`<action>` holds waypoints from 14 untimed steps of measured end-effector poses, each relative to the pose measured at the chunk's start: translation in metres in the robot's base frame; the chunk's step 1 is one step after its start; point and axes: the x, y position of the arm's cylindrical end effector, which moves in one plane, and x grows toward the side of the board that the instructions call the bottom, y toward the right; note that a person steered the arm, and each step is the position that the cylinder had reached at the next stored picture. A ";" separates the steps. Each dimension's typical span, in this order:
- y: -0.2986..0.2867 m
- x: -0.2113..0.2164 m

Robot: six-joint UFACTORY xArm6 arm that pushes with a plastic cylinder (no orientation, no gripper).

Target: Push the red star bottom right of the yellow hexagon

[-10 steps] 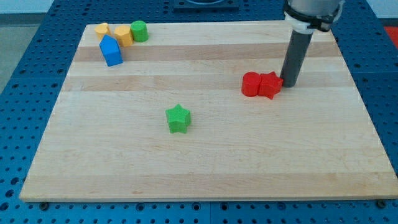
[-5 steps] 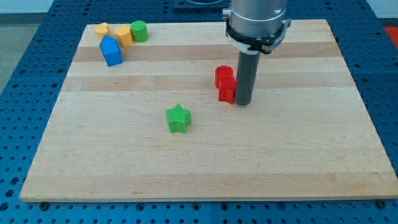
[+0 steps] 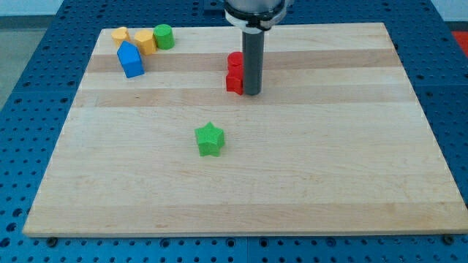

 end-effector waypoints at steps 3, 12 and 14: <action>-0.030 -0.031; -0.146 -0.078; -0.097 -0.022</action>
